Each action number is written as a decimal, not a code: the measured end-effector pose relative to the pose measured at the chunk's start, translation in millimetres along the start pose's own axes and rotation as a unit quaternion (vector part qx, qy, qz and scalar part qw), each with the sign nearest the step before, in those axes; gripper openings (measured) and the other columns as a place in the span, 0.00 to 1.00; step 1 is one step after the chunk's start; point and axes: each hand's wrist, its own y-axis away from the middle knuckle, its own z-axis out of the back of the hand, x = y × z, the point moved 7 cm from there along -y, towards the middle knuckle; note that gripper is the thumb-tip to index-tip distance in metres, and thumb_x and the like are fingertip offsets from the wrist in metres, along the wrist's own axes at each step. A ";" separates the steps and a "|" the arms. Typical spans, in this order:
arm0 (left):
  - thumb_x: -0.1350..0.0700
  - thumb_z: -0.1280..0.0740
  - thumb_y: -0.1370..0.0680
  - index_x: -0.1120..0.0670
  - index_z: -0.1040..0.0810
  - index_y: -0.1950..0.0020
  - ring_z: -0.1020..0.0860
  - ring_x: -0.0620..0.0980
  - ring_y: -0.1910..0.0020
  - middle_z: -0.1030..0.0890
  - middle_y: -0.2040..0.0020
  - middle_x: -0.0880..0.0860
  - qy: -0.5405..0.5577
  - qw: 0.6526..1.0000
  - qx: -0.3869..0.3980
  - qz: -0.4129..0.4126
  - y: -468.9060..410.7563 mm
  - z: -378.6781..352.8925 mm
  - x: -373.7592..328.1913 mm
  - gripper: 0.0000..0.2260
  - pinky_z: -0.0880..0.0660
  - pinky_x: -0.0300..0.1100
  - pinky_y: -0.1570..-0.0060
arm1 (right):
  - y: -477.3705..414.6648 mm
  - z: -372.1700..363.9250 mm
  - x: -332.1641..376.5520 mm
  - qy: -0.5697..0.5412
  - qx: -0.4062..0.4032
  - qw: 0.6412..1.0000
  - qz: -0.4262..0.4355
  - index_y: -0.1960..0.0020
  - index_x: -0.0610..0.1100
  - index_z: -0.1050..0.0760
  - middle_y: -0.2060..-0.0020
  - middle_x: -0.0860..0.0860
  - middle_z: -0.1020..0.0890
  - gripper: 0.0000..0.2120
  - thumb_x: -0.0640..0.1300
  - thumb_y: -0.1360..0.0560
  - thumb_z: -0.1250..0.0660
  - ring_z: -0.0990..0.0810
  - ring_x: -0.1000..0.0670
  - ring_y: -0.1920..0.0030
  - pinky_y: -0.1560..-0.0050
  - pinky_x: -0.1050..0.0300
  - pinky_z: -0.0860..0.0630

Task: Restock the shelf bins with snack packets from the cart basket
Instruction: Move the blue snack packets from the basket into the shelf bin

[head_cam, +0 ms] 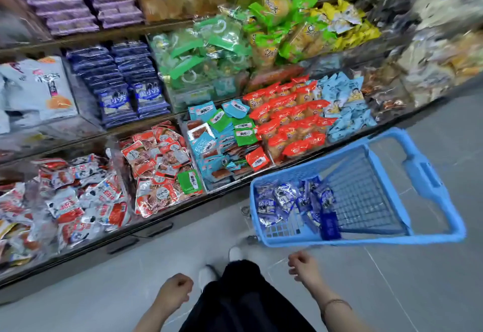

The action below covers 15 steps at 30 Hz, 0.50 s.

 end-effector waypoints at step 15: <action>0.56 0.37 0.23 0.55 0.24 0.45 0.22 0.53 0.47 0.19 0.47 0.54 -0.100 0.992 -0.045 -0.058 -22.3 -137.3 -132.2 0.08 0.28 0.40 0.48 | -93.2 178.5 29.4 0.036 -0.028 0.998 0.052 0.59 0.40 0.27 0.67 0.44 0.25 0.08 0.33 0.23 0.41 0.27 0.49 0.70 0.75 0.65 0.31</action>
